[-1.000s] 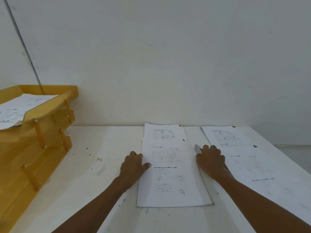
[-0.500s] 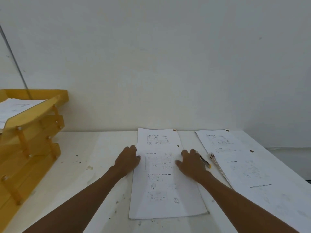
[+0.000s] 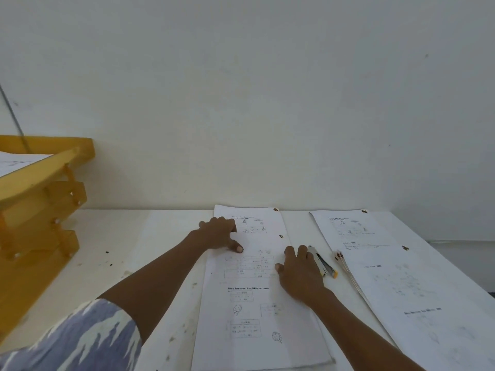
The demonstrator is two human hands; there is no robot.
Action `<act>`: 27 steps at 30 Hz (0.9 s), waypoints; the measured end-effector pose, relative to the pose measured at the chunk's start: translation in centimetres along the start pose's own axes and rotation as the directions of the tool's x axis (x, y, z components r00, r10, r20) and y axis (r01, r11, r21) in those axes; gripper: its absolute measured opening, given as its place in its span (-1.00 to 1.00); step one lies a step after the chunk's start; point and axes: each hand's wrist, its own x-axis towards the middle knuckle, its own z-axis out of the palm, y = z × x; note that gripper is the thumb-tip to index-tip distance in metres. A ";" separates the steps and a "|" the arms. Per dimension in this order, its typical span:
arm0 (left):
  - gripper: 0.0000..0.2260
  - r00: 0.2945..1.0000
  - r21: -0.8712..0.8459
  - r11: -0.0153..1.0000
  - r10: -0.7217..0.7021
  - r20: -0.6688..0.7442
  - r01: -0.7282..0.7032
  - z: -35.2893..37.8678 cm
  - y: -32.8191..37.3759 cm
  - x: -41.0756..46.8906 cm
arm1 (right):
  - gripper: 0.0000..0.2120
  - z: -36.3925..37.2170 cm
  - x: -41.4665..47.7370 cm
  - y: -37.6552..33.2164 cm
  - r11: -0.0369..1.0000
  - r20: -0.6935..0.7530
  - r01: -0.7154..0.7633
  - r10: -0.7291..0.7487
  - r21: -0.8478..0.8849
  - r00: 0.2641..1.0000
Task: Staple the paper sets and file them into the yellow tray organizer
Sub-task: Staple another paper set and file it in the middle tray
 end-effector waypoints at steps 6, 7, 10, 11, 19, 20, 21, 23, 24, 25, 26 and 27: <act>-0.28 0.995 0.036 0.997 -0.068 0.074 0.066 -1.1 -0.2 -0.1 | -0.58 0.0 0.0 -0.1 1.000 0.013 0.006 -0.006 -0.020 1.000; -0.29 0.993 0.031 0.997 -0.076 0.085 0.073 -1.2 -0.3 -0.1 | -0.58 0.0 0.0 -0.1 1.000 0.015 0.004 -0.004 -0.018 1.000; -0.48 0.993 -0.110 0.993 -0.021 0.118 0.034 -1.6 -1.2 0.0 | -0.59 -0.1 0.0 -0.1 1.000 0.020 -0.001 0.001 -0.009 1.000; -0.57 0.993 -0.144 0.989 0.005 0.117 0.012 -1.9 -1.7 -0.1 | -0.59 0.0 0.1 -0.1 1.000 0.021 0.000 0.000 -0.011 1.000; -0.80 0.993 -0.691 0.723 0.083 0.078 -0.007 -3.7 -3.2 -2.5 | -0.60 0.0 0.0 -0.1 1.000 0.032 -0.011 0.012 -0.006 0.999; -0.84 0.996 -0.709 0.705 0.079 0.036 -0.030 -3.5 -2.8 -3.1 | -0.59 0.0 -0.1 -0.1 1.000 0.034 -0.019 0.019 0.013 0.999; -0.87 0.998 -0.712 0.699 0.068 -0.017 -0.060 -3.1 -2.4 -3.4 | -0.58 0.0 -0.1 0.1 1.000 0.036 -0.023 0.023 0.019 0.999; -0.90 0.992 -0.705 0.699 0.052 -0.116 -0.120 -2.3 -1.9 -4.5 | -0.54 -0.4 -0.3 0.1 0.997 0.050 -0.048 0.046 0.053 0.998; -0.90 0.987 -0.700 0.701 0.045 -0.153 -0.141 -2.0 -1.7 -4.8 | -0.52 -0.7 -0.3 0.0 0.990 0.058 -0.084 0.078 0.113 0.995; -0.91 0.981 -0.694 0.702 0.034 -0.190 -0.159 -1.8 -1.6 -5.3 | -0.48 -1.2 -0.3 -0.2 0.971 0.061 -0.126 0.116 0.203 0.991; -0.91 0.973 -0.690 0.702 0.020 -0.230 -0.178 -1.9 -1.8 -5.8 | -0.41 -1.9 -0.3 -0.5 0.939 0.040 -0.164 0.159 0.303 0.986; -0.90 0.964 -0.696 0.690 0.010 -0.266 -0.199 -2.3 -2.0 -6.5 | -0.34 -2.6 -0.3 -0.8 0.902 -0.009 -0.175 0.194 0.395 0.981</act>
